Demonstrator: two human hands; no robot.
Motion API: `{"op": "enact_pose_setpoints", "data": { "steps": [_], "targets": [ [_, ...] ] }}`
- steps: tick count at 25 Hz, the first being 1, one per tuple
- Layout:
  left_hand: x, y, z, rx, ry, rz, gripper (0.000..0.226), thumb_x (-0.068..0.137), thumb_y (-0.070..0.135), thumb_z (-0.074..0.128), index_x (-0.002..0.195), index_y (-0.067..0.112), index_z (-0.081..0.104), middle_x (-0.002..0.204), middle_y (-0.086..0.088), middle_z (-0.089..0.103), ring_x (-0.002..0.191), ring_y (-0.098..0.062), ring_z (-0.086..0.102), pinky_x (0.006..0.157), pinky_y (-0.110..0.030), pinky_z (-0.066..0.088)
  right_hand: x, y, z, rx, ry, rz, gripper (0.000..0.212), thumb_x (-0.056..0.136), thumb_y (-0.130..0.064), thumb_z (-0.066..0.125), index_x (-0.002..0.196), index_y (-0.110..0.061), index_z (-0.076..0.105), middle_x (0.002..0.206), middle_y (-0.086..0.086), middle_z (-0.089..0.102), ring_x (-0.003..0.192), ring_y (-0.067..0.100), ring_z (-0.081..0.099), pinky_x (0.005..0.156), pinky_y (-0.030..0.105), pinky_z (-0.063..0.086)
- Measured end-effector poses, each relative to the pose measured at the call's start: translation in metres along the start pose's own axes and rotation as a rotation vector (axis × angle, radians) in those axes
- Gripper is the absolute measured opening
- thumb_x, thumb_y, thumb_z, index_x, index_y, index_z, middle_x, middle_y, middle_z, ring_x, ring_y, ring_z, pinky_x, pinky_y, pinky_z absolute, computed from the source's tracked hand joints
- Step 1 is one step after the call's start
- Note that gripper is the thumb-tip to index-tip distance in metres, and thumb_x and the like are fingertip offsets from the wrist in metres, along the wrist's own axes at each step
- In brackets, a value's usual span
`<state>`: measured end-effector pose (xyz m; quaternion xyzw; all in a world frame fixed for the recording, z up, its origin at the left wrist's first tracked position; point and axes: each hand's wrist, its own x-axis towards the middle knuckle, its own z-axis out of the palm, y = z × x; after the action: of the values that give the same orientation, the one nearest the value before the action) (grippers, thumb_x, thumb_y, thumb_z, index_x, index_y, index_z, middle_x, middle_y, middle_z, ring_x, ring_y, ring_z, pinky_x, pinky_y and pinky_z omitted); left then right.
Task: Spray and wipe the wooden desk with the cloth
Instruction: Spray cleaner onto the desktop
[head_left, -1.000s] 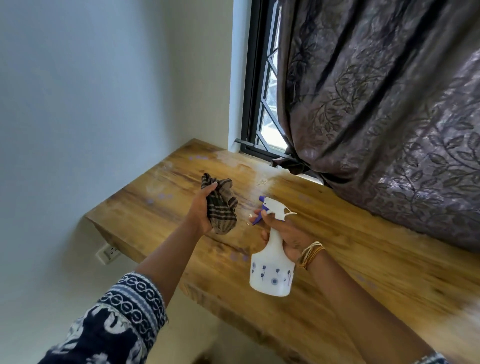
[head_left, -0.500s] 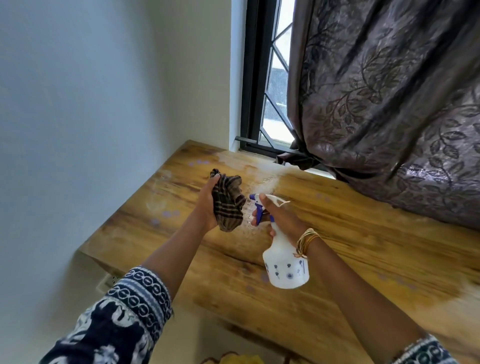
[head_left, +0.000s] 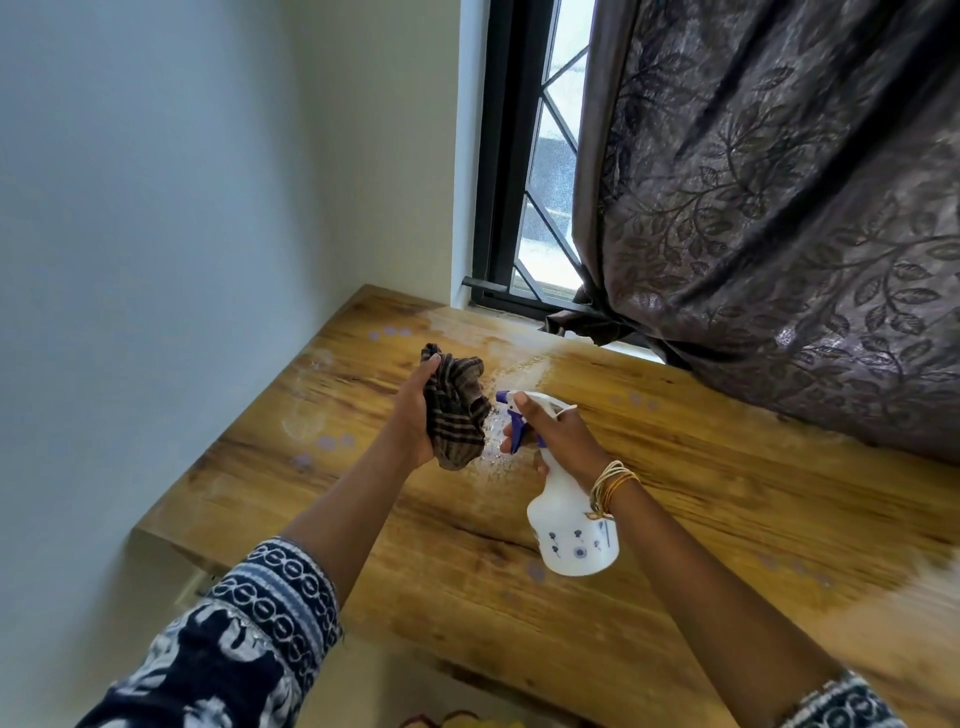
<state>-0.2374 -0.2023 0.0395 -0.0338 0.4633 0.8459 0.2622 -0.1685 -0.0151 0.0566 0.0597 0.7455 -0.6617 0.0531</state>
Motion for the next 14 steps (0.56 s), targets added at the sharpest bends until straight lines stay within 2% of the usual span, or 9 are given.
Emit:
{"op": "enact_pose_setpoints", "data": {
  "steps": [3, 7, 9, 11, 14],
  "targets": [
    [-0.003, 0.002, 0.002, -0.009, -0.006, 0.016, 0.053, 0.091, 0.051, 0.050, 0.114, 0.006, 0.067, 0.097, -0.016, 0.067, 0.084, -0.031, 0.066, 0.077, -0.038, 0.055, -0.002, -0.001, -0.003, 0.038, 0.001, 0.001, 0.040, 0.090, -0.048, 0.058, 0.112, -0.014, 0.062, 0.080, 0.014, 0.072, 0.070, 0.034, 0.070, 0.035, 0.021, 0.039],
    [-0.007, 0.006, 0.004, -0.012, -0.024, 0.035, 0.052, 0.091, 0.049, 0.050, 0.113, 0.005, 0.067, 0.098, -0.017, 0.065, 0.084, -0.032, 0.063, 0.081, -0.040, 0.052, -0.006, -0.001, -0.006, 0.010, 0.031, 0.007, 0.044, 0.092, -0.042, 0.061, 0.109, -0.002, 0.064, 0.065, 0.012, 0.064, 0.044, 0.019, 0.054, 0.033, 0.018, 0.034],
    [-0.007, 0.008, 0.005, -0.002, -0.008, 0.034, 0.052, 0.091, 0.049, 0.051, 0.114, 0.006, 0.066, 0.099, -0.016, 0.066, 0.087, -0.031, 0.064, 0.084, -0.040, 0.051, -0.006, -0.003, -0.008, -0.017, 0.038, 0.004, 0.045, 0.092, -0.041, 0.061, 0.111, 0.000, 0.063, 0.066, 0.013, 0.063, 0.046, 0.019, 0.054, 0.033, 0.019, 0.035],
    [-0.007, 0.010, 0.005, 0.012, -0.006, 0.034, 0.054, 0.091, 0.049, 0.050, 0.119, 0.005, 0.063, 0.101, -0.017, 0.066, 0.089, -0.031, 0.063, 0.087, -0.042, 0.049, -0.007, -0.007, -0.008, -0.017, 0.014, -0.011, 0.036, 0.095, -0.038, 0.058, 0.115, -0.009, 0.062, 0.073, 0.012, 0.067, 0.057, 0.024, 0.064, 0.034, 0.020, 0.038],
    [-0.007, 0.013, 0.004, 0.008, -0.014, 0.028, 0.057, 0.092, 0.050, 0.048, 0.125, 0.005, 0.059, 0.101, -0.016, 0.065, 0.089, -0.031, 0.062, 0.085, -0.041, 0.048, -0.008, -0.012, -0.007, 0.006, -0.006, -0.021, 0.021, 0.096, -0.036, 0.056, 0.108, -0.021, 0.062, 0.082, 0.013, 0.071, 0.076, 0.033, 0.070, 0.036, 0.020, 0.041]
  ]
}}
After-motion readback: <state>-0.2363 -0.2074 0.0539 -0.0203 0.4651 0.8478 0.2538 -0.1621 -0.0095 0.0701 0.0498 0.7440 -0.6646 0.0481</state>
